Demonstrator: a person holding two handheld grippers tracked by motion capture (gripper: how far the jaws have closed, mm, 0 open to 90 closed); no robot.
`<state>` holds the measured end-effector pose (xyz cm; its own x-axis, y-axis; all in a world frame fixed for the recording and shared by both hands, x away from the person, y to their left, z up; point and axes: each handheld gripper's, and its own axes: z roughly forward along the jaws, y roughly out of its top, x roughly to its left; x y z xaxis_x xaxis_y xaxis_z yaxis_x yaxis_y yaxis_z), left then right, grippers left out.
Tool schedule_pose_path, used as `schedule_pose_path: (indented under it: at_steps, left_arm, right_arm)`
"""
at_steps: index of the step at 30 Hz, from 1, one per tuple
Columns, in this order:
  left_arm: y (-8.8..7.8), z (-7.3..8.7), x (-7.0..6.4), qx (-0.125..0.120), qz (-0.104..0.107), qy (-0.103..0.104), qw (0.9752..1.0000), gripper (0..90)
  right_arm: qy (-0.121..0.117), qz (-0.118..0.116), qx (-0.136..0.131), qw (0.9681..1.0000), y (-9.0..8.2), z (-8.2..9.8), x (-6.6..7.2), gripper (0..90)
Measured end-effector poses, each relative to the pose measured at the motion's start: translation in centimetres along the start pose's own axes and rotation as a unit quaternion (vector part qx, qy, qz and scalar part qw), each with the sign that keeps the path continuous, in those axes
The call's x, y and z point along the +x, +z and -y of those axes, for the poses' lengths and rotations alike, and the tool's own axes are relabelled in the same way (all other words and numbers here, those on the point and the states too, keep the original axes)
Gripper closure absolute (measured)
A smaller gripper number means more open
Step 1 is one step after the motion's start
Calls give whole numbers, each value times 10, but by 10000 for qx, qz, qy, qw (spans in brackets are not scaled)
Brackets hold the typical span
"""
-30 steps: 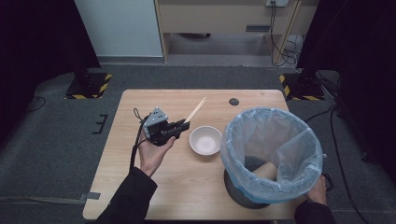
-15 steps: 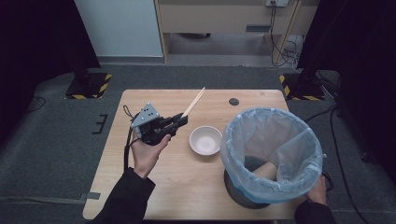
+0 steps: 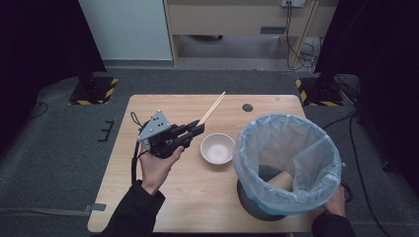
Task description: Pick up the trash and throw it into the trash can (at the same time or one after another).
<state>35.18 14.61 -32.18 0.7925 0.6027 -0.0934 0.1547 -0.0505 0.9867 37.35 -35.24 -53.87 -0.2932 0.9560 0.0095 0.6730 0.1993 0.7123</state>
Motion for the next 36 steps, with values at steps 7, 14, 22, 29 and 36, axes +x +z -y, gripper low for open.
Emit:
schedule_pose_path:
  at_steps: [7,14,22,29,36]
  left_arm:
    - [-1,-6,-10,-101,143,62,9998,795]
    - [0,-7,-15,-145,239,43,9996,795]
    - [3,-14,-21,-227,367,54,9991,795]
    - [10,-27,-31,-323,495,121,9982,795]
    - [22,-44,-44,-376,604,235,9972,795]
  right_arm:
    - [3,-3,3,10000,0,0,0,32]
    - [3,-3,3,10000,0,0,0,32]
    - [-9,-2,-1,10000,0,0,0,32]
    - [-4,1,-1,10000,0,0,0,32]
    - [3,-3,3,10000,0,0,0,32]
